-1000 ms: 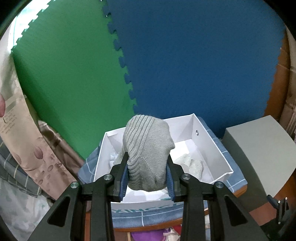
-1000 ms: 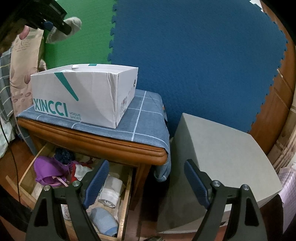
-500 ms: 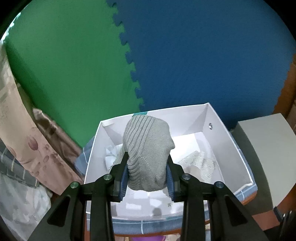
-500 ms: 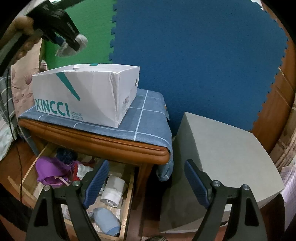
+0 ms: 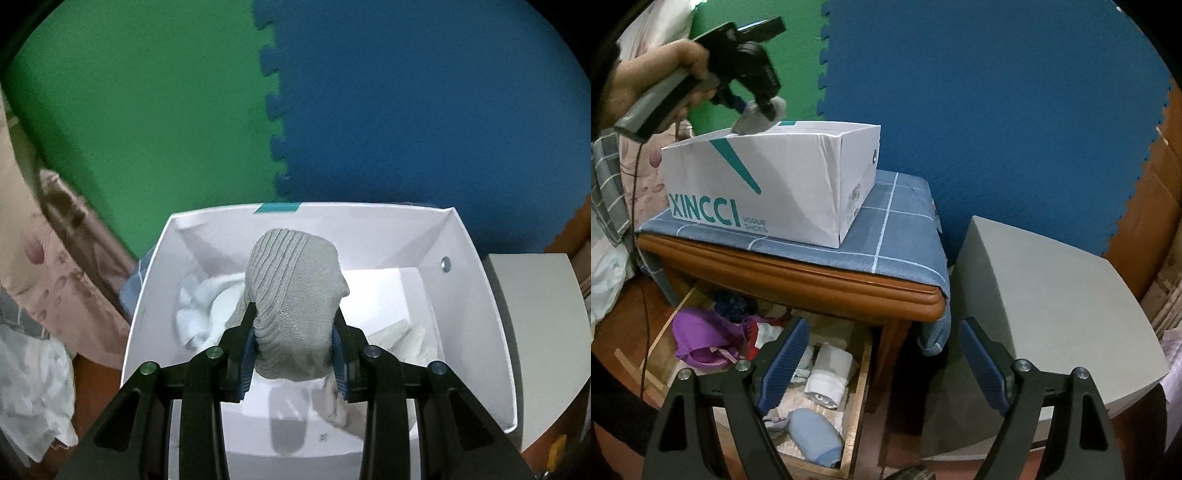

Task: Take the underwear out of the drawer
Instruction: 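Lower the grey sock into the box and open the left gripper, then lower the right tool into the drawer and grasp the floral lace underwear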

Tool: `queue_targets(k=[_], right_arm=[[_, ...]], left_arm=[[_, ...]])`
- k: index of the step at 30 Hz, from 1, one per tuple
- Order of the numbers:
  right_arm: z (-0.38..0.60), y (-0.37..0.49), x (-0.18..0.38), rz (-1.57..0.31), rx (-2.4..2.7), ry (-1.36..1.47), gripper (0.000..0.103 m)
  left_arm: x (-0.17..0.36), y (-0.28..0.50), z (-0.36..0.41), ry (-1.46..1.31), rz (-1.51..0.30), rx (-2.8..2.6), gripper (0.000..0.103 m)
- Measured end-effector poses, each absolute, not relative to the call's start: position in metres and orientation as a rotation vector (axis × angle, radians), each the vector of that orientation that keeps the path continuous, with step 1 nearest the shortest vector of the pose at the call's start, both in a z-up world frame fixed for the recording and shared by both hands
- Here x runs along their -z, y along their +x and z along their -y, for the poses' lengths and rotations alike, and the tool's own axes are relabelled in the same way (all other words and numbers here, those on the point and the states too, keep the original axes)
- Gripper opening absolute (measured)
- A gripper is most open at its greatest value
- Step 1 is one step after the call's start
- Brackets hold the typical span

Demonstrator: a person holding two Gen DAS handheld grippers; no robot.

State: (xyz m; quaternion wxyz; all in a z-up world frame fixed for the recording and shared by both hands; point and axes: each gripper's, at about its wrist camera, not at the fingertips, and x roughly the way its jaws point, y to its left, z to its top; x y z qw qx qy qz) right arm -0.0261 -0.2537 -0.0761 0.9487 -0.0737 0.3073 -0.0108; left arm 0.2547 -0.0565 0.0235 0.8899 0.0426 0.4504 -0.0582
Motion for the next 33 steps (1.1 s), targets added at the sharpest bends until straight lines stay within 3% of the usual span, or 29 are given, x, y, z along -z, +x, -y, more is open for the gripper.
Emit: queue_targets(k=[8, 19, 25, 27, 33], right_arm=[[0.251, -0.025, 0.079, -0.642, 0.003, -0.152, 0.085], [0.253, -0.026, 0.080, -0.645, -0.007, -0.148, 0.085], [0.243, -0.024, 0.085, -0.661, -0.013, -0.200, 0.085], [0.241, -0.024, 0.087, -0.668, -0.015, -0.214, 0.085], [0.240, -0.022, 0.093, -0.704, -0.028, -0.232, 0.085]], left_arm=[[-0.003, 0.278, 0.108, 0.060, -1.069, 0.234, 0.032], [0.035, 0.306, 0.109, 0.112, -1.190, 0.156, 0.037], [0.030, 0.305, 0.100, 0.053, -1.171, 0.161, 0.061], [0.022, 0.298, 0.094, 0.013, -1.137, 0.185, 0.076], [-0.030, 0.245, 0.054, -0.166, -0.948, 0.301, 0.081]])
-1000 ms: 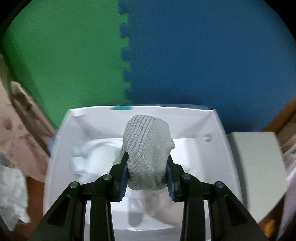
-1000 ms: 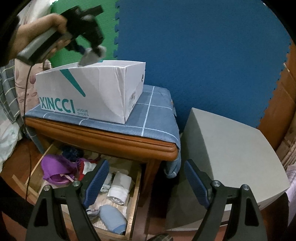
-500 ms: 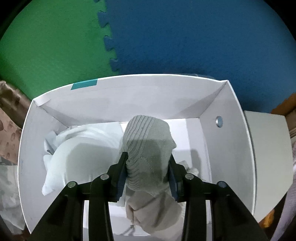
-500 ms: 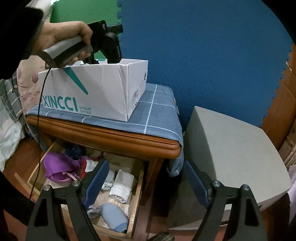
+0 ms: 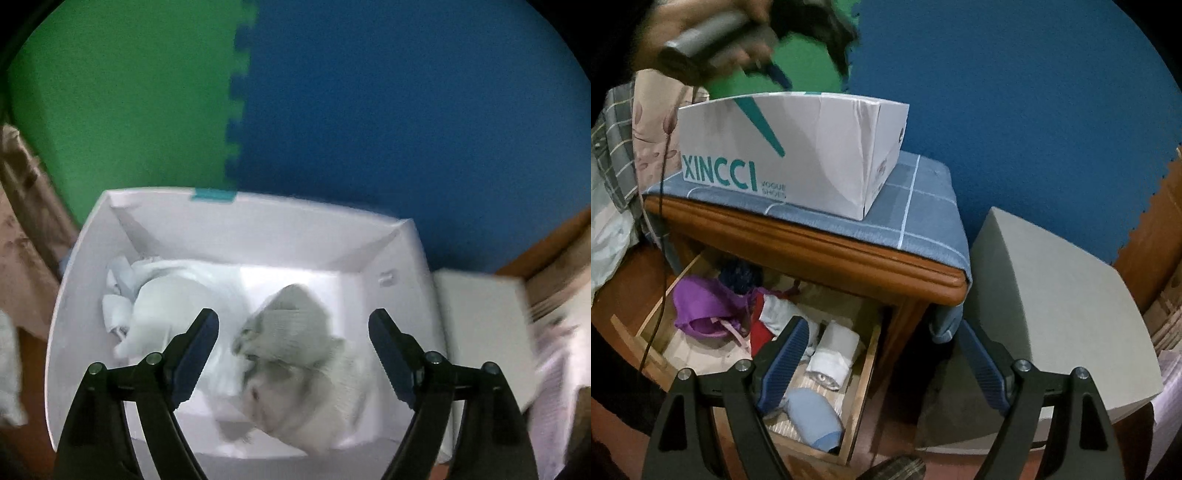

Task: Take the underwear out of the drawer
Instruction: 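Lower the right tool into the drawer and grasp the floral lace underwear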

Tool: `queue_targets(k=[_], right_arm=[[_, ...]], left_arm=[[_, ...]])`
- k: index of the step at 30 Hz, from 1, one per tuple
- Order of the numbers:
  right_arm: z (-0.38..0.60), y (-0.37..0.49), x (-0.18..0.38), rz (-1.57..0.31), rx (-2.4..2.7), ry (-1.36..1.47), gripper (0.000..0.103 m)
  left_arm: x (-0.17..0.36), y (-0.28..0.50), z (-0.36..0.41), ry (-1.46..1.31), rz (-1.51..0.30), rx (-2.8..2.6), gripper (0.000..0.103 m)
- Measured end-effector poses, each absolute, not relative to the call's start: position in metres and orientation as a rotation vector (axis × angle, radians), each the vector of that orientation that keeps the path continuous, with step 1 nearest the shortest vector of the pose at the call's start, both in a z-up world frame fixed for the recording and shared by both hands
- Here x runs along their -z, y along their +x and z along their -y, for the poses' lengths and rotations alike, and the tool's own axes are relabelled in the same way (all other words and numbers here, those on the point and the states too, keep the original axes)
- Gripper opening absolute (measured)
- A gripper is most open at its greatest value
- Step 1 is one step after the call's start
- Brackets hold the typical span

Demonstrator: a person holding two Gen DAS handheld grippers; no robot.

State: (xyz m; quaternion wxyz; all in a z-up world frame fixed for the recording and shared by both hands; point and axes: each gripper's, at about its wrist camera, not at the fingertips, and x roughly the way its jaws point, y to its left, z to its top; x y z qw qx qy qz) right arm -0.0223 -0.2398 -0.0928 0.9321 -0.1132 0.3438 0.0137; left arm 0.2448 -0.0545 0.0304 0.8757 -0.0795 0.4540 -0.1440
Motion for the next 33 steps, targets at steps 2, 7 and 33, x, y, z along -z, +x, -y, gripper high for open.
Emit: queue_targets(k=[2, 7, 33], right_arm=[[0.243, -0.019, 0.097, -0.742, -0.044, -0.207, 0.085], [0.229, -0.004, 0.125, -0.925, -0.122, -0.230, 0.085], [0.095, 0.076, 0.299, -1.646, -0.097, -0.096, 0.086]], left_arm=[[-0.050, 0.211, 0.037, -0.197, -0.841, 0.355, 0.087], [-0.060, 0.083, -0.032, -0.156, -0.497, 0.407, 0.102], [0.090, 0.016, -0.110, -0.160, -0.605, 0.351, 0.102]])
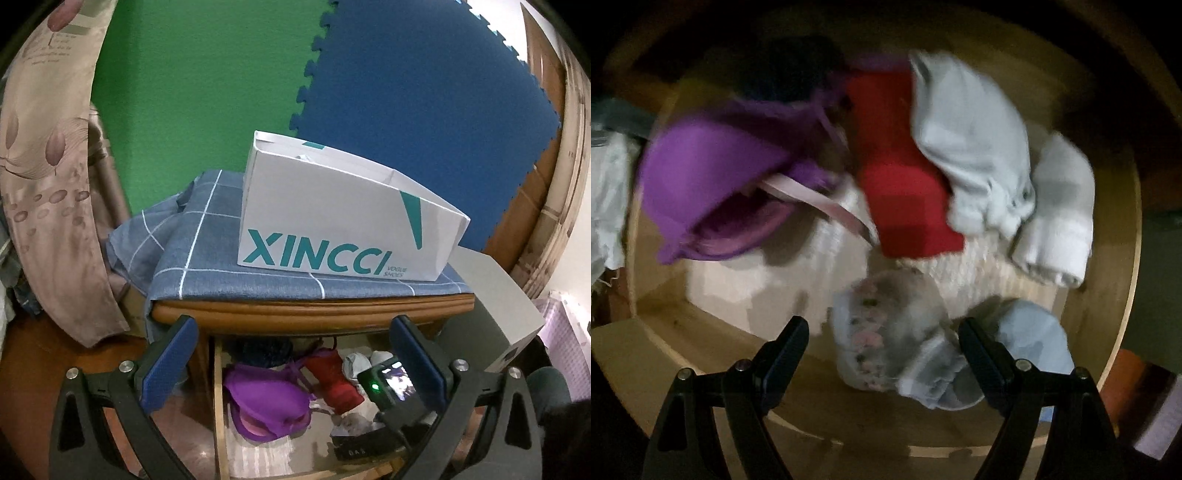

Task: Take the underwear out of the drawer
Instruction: 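Lower the right tool into the drawer and grasp the floral lace underwear, then lift the floral lace underwear with the right gripper over the box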

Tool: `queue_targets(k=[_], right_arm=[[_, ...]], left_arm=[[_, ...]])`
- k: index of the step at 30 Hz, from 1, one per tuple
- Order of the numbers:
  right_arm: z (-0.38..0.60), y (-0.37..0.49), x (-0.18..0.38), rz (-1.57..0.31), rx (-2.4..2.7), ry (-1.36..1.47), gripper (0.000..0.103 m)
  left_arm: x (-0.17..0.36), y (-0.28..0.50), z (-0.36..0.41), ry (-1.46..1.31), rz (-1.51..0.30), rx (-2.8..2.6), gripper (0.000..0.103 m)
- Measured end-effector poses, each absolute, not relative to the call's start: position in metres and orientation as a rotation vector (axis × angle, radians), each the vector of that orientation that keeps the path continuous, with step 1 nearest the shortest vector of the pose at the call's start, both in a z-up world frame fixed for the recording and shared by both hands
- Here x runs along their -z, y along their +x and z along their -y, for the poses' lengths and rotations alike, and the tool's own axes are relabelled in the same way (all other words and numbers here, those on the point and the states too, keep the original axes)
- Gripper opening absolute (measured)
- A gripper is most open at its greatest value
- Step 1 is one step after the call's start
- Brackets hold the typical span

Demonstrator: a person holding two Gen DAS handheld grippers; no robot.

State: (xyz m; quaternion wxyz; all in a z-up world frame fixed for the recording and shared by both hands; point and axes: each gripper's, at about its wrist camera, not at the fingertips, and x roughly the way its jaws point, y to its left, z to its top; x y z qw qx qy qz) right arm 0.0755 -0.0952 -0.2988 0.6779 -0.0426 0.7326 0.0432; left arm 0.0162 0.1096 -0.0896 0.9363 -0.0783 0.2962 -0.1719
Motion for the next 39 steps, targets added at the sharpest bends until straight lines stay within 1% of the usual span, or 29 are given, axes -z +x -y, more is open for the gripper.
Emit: queue_targets(k=[3, 7, 9, 11, 12, 13, 14, 17, 19, 21, 26, 33, 39], right_arm=[[0.094, 0.080, 0.311, -1.730, -0.126, -0.068, 0.086], [0.080, 0.078, 0.317, -1.757, -0.131, -0.170, 0.086], [0.074, 0.078, 0.321, -1.761, -0.131, -0.190, 0.082], [0.064, 0.074, 0.332, -1.788, -0.145, -0.222, 0.044], [0.064, 0.071, 0.335, -1.783, -0.147, -0.240, 0.044], [0.063, 0.069, 0.334, -1.764, -0.148, -0.249, 0.037], [0.059, 0.066, 0.331, -1.740, -0.153, -0.268, 0.033], [0.054, 0.053, 0.319, -1.638, -0.149, -0.334, 0.030], [0.057, 0.045, 0.303, -1.550, -0.136, -0.293, 0.030], [0.064, 0.039, 0.276, -1.452, -0.133, -0.288, 0.030], [0.076, -0.012, 0.210, -1.241, -0.134, -0.217, 0.030], [0.148, -0.004, 0.116, -1.051, -0.076, -0.062, 0.030], [0.163, -0.010, 0.037, -0.875, -0.036, -0.022, 0.030]], left_arm=[[0.088, 0.017, -0.109, -0.175, -0.605, 0.356, 0.102], [0.090, 0.018, -0.109, -0.174, -0.613, 0.358, 0.102], [0.093, 0.021, -0.109, -0.178, -0.632, 0.354, 0.102], [0.095, 0.023, -0.110, -0.183, -0.641, 0.346, 0.102], [0.095, 0.023, -0.111, -0.187, -0.640, 0.345, 0.102], [0.095, 0.023, -0.112, -0.187, -0.637, 0.342, 0.102], [0.095, 0.022, -0.112, -0.184, -0.630, 0.334, 0.102], [0.093, 0.020, -0.113, -0.157, -0.607, 0.316, 0.102], [0.093, 0.019, -0.113, -0.149, -0.603, 0.310, 0.102], [0.093, 0.019, -0.114, -0.146, -0.596, 0.299, 0.102], [0.095, 0.020, -0.115, -0.131, -0.587, 0.267, 0.102], [0.107, 0.018, -0.095, -0.023, -0.589, 0.258, 0.102], [0.119, 0.010, -0.071, 0.107, -0.581, 0.285, 0.102]])
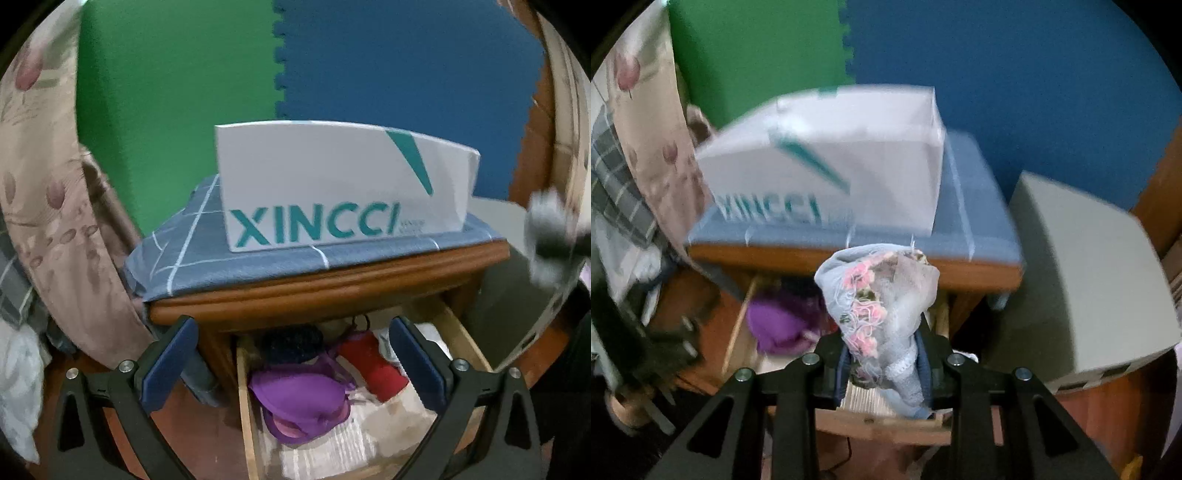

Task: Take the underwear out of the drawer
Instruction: 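Lift the floral lace underwear with the right gripper over the box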

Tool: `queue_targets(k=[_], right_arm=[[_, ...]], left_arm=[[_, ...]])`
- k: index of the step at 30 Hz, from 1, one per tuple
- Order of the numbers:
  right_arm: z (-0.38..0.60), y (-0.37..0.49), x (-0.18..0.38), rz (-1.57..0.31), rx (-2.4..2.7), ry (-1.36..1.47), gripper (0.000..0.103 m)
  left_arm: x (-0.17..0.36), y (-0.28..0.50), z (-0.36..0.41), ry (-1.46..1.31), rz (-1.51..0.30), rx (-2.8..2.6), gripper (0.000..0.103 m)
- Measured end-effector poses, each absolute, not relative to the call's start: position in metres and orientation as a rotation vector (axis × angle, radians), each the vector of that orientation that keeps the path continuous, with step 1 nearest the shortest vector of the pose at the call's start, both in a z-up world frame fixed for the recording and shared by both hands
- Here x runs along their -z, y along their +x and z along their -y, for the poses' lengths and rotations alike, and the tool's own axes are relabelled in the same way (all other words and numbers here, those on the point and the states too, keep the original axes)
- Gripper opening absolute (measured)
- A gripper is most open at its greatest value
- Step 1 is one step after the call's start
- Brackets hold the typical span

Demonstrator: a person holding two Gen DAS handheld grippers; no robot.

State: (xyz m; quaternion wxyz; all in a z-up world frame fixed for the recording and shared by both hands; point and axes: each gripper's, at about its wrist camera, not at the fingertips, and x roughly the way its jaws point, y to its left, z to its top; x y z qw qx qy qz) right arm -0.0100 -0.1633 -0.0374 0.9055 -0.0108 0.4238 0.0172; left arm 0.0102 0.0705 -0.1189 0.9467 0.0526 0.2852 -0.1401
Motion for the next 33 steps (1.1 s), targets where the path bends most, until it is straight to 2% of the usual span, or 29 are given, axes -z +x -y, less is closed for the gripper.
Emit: queue_targets(k=[7, 16, 24, 33], right_arm=[[0.156, -0.002, -0.037, -0.697, 0.015, -0.116, 0.030], [0.139, 0.029, -0.113, -0.568, -0.003, -0.090, 0.030], [0.111, 0.065, -0.152, -0.501, -0.008, -0.146, 0.030], [0.103, 0.102, -0.153, -0.527, 0.001, -0.156, 0.030]], left_arm=[[0.128, 0.008, -0.063, 0.133, -0.611, 0.303, 0.102], [0.128, 0.012, -0.067, 0.096, -0.630, 0.293, 0.102], [0.127, 0.012, -0.065, 0.096, -0.629, 0.304, 0.102], [0.125, 0.012, -0.065, 0.084, -0.633, 0.302, 0.102]])
